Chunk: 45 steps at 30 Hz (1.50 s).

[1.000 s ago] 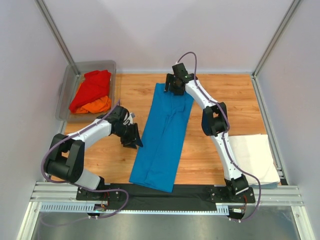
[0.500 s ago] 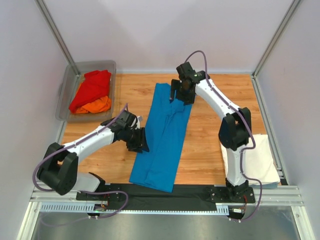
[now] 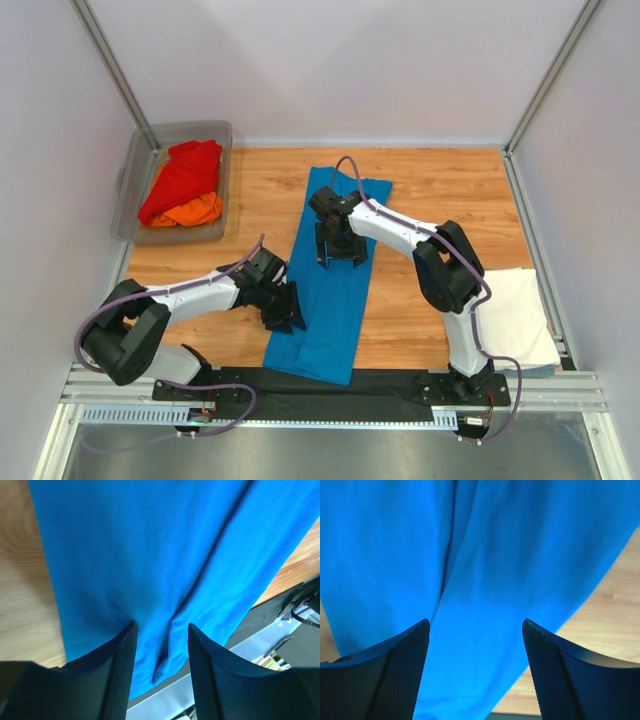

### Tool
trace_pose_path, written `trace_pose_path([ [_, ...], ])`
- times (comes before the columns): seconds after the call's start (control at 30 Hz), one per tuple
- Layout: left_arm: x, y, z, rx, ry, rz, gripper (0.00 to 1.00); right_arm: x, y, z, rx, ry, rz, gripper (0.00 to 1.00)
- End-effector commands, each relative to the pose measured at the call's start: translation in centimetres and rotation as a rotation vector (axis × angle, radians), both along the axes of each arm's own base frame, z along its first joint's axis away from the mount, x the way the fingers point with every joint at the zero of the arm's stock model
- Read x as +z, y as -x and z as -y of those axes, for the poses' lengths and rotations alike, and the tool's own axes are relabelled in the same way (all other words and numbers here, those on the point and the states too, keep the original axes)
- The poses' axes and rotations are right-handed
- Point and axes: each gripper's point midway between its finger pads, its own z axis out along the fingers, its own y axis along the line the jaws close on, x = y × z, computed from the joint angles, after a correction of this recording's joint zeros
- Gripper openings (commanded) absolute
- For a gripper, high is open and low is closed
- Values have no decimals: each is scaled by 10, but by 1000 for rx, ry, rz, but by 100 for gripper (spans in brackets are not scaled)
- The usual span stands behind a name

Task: Fold and stack the t-shirts
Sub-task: Fold the tshirt

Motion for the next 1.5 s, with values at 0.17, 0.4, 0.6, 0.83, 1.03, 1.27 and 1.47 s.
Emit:
trace_pose_path([
  [0.17, 45, -22, -1, 88, 0, 224, 56, -54, -34, 10, 12, 181, 19, 79],
  [0.4, 66, -19, -21, 59, -53, 295, 59, -52, -73, 40, 162, 283, 93, 79],
  [0.6, 61, -24, -20, 36, -40, 254, 59, -22, -114, 54, 335, 370, 223, 80],
  [0.83, 47, -26, -28, -2, -99, 183, 58, 69, -78, 54, 192, 178, 281, 85],
  [1.03, 26, -25, -23, -79, -105, 109, 56, 73, 31, 59, 29, -131, 102, 84],
  [1.27, 7, -24, -14, -123, -75, 53, 53, 15, 148, 70, -158, -444, -103, 64],
  [1.47, -2, -24, -16, -144, -103, 25, 54, -15, 169, 63, -216, -549, -176, 66],
])
